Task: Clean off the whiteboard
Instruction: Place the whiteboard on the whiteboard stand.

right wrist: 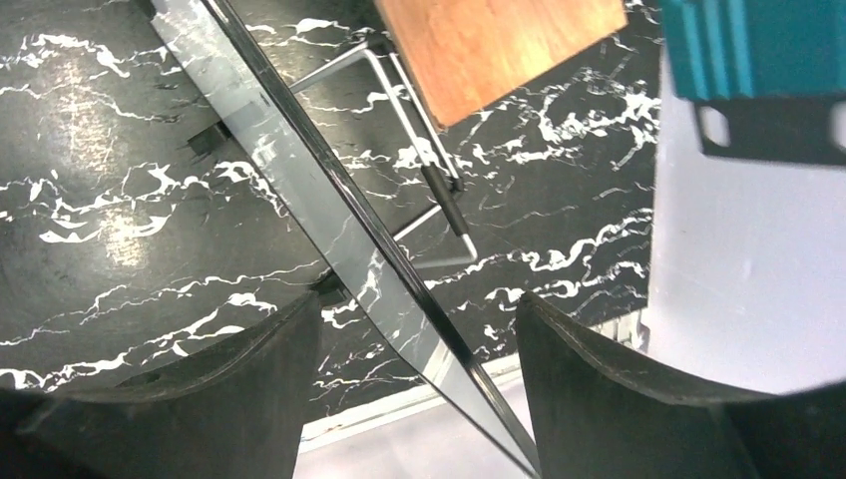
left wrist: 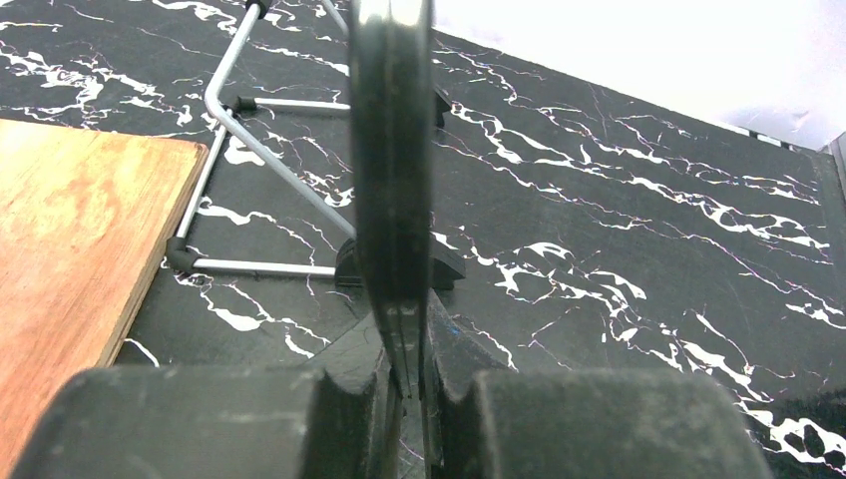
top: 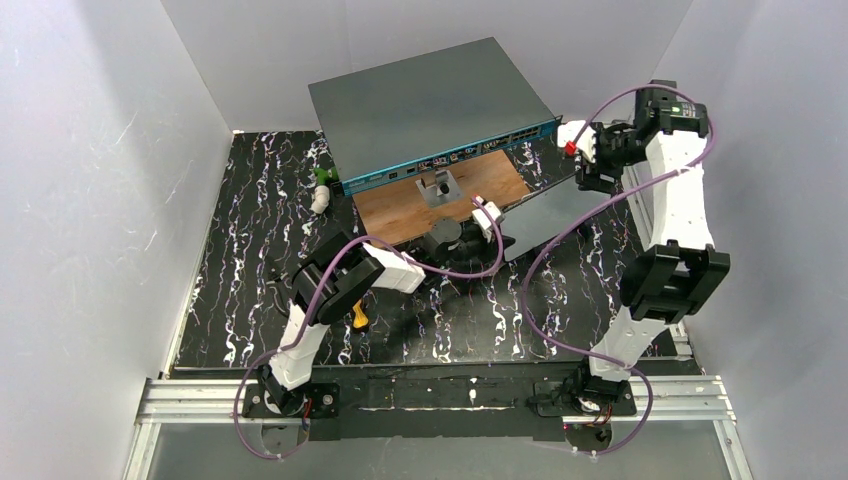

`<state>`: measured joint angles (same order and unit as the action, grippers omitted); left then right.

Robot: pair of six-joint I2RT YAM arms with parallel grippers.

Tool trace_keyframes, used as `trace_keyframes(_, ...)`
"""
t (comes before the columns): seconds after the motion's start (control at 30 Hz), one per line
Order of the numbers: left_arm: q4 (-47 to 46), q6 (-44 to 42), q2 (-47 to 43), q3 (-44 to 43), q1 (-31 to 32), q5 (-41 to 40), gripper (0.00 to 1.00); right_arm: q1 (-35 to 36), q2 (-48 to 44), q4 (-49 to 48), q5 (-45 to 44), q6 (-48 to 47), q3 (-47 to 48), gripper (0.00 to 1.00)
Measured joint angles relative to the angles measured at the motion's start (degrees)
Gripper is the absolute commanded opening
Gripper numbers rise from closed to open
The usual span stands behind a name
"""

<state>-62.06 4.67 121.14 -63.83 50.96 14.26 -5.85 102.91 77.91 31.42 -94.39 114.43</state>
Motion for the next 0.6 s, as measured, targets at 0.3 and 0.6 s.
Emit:
trace_keyframes(0.3,4.3,-0.2,0.0,-2.8,0.0,0.3,0.00,-5.3,-3.7,-5.8,6.1,6.1,0.0,0.80)
trace_keyframes(0.6,7.5,-0.6,0.0,-4.8,0.0,1.0,0.00,-8.4,-6.3,-14.3,12.6,16.4,-0.8,0.82)
